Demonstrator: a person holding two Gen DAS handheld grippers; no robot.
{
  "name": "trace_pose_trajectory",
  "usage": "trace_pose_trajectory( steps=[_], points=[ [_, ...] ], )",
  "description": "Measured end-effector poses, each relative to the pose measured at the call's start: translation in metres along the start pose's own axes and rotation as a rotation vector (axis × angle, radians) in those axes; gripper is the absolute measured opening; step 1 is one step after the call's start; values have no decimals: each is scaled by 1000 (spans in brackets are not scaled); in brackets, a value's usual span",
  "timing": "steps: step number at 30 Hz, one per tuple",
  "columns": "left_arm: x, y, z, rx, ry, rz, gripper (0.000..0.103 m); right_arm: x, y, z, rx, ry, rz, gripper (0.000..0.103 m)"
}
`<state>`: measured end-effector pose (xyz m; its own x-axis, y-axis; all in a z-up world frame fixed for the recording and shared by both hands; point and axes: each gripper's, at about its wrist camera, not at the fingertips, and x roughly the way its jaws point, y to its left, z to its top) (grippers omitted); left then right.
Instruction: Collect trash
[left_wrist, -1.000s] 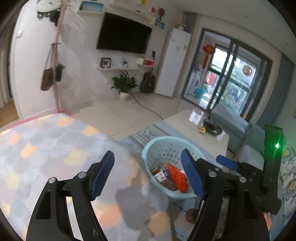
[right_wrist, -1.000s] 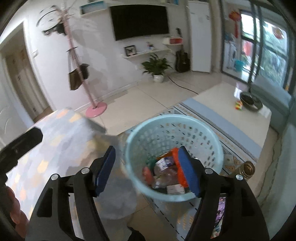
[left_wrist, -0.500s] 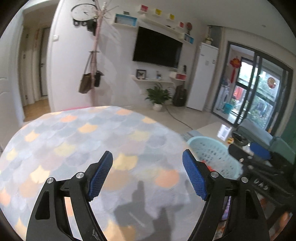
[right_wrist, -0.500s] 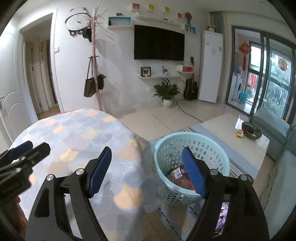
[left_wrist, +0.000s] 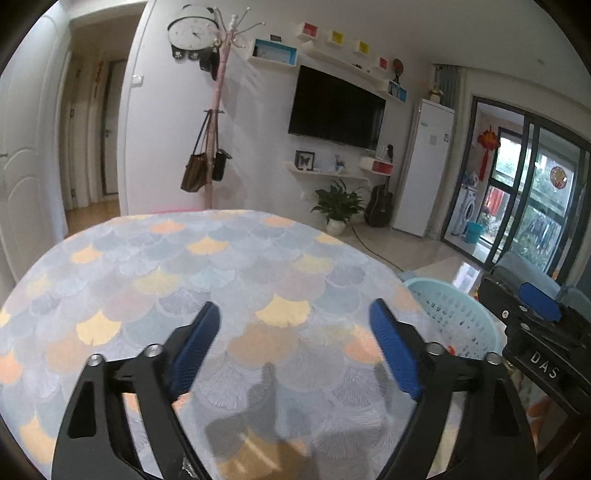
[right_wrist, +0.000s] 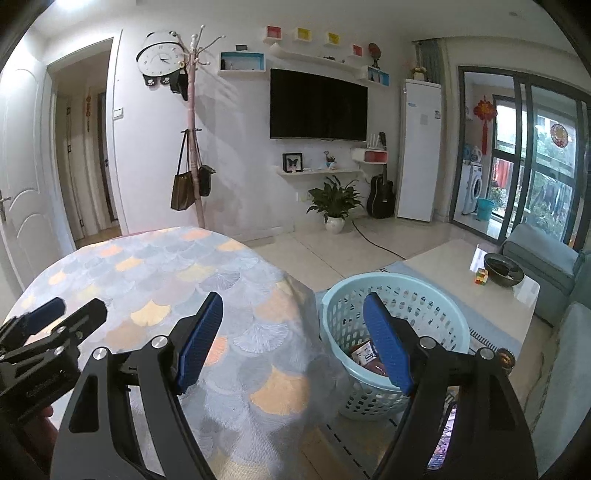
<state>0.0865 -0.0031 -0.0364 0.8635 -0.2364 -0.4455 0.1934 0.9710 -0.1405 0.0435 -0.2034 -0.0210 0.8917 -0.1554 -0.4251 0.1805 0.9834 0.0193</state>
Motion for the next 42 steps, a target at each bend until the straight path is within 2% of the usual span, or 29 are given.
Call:
trace_pose_trajectory(
  steps=[7, 10, 42],
  points=[
    [0, -10, -1, 49, -9, 43, 85, 5, -3, -3, 4, 8, -22, 74],
    [-1, -5, 0, 28, -10, 51, 89, 5, -6, -2, 15, 8, -22, 74],
    [-3, -1, 0, 3, -10, 75, 92, -1, -7, -2, 12, 1, -11, 74]
  ],
)
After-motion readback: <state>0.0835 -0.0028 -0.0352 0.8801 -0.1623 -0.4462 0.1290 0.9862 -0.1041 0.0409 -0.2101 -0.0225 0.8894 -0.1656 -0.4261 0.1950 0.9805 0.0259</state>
